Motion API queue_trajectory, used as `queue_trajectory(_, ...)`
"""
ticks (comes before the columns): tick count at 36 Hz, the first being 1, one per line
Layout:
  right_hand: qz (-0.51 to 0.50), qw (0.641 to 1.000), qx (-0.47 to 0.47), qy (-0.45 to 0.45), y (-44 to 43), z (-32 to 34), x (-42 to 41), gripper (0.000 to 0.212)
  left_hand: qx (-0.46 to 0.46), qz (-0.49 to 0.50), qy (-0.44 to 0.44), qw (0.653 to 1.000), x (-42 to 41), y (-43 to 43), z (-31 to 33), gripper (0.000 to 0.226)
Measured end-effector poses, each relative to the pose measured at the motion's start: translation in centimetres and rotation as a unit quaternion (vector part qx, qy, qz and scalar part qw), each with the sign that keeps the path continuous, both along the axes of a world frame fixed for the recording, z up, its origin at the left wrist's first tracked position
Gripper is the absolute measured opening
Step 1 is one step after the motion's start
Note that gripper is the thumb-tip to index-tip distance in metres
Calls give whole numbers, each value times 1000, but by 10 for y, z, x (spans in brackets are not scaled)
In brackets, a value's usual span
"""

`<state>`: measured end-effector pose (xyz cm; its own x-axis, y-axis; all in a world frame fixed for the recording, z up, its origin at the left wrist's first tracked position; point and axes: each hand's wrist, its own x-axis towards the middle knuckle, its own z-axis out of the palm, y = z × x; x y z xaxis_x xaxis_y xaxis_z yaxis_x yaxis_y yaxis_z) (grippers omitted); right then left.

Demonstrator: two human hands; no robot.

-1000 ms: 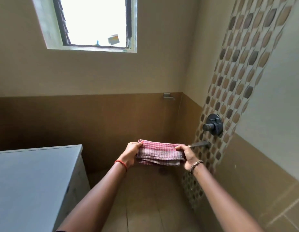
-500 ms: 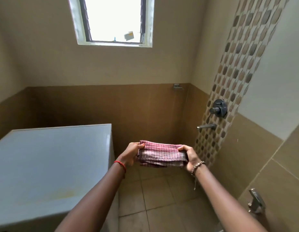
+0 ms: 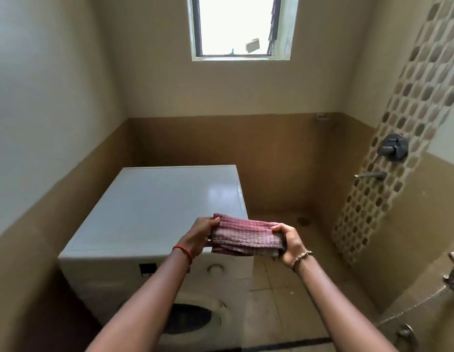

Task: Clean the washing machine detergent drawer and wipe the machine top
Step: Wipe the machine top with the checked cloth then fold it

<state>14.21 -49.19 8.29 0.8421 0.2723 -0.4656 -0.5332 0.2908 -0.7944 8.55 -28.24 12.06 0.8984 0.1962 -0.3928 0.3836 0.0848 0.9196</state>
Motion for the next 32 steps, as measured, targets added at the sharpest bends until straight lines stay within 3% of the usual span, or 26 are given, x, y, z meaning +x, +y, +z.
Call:
queue_trajectory(8, 55, 998, 7, 30, 71, -1, -32, 25, -19, 73, -2, 997, -41, 67, -12, 21)
queue_trajectory(11, 69, 995, 28, 61, 93, -1, -35, 13, -16, 94, 0, 995, -47, 87, -18, 25)
queue_trajectory(17, 141, 987, 55, 58, 132, -10, -22, 22, -66, 152, 1, 986, -49, 124, -32, 26)
queue_trajectory(23, 188, 980, 17, 63, 176, -14, -9, 9, -79, 193, 14, 978, -45, 162, -45, 25)
queue_trajectory(32, 250, 964, -11, 91, 235, -19, 15, 8, -57, 260, 44, 963, -35, 212, -62, 20)
